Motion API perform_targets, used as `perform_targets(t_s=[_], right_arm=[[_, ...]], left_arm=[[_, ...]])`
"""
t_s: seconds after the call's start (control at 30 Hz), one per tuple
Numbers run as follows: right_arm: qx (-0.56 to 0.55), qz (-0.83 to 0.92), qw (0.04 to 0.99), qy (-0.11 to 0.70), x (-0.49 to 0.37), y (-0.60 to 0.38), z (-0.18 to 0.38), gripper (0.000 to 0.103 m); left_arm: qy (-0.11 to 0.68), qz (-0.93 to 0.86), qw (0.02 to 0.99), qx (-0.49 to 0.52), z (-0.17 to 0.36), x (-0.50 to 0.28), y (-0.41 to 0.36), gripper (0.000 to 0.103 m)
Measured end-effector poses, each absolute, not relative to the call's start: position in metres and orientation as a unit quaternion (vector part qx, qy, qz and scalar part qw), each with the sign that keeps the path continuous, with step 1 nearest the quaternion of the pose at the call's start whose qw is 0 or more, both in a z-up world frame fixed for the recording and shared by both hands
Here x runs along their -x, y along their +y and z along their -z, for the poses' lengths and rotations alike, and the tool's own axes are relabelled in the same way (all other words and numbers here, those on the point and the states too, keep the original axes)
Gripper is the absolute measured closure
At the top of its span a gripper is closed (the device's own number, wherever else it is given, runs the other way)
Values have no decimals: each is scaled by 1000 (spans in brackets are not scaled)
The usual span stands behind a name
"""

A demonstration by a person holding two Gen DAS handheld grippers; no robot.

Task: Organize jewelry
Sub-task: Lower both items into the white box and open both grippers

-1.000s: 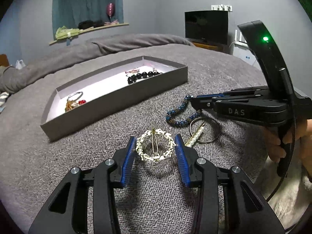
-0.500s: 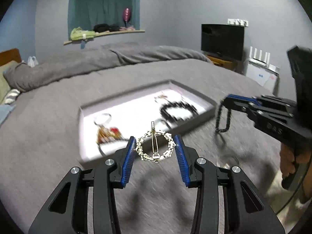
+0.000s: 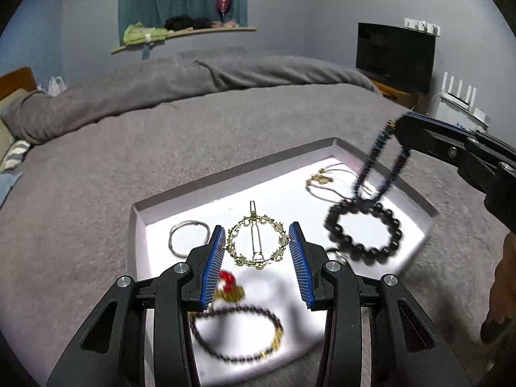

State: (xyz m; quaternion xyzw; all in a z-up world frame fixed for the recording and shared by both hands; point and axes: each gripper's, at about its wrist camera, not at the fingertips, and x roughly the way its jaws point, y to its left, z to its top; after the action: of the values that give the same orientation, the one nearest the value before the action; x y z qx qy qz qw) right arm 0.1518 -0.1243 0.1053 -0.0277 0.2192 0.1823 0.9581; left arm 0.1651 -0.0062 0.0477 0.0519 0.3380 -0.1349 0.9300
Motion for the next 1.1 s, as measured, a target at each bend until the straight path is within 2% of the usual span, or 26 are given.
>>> perform_targets(t_s=[0.37,0.87,1.1], right_arm=[[2,-205,935,289,-226,-104,-64,96],[-3,-184,923,337,-245,-102,-48,96],[-8,-184,923,338,-245,-105,-48,95]], left_arm=[[381,148,911,-51,-23,-196,-3,61],[396,136,905,-74,-12,-202,-9,60],[387,134,909,-81,-13,-198,-11,53]])
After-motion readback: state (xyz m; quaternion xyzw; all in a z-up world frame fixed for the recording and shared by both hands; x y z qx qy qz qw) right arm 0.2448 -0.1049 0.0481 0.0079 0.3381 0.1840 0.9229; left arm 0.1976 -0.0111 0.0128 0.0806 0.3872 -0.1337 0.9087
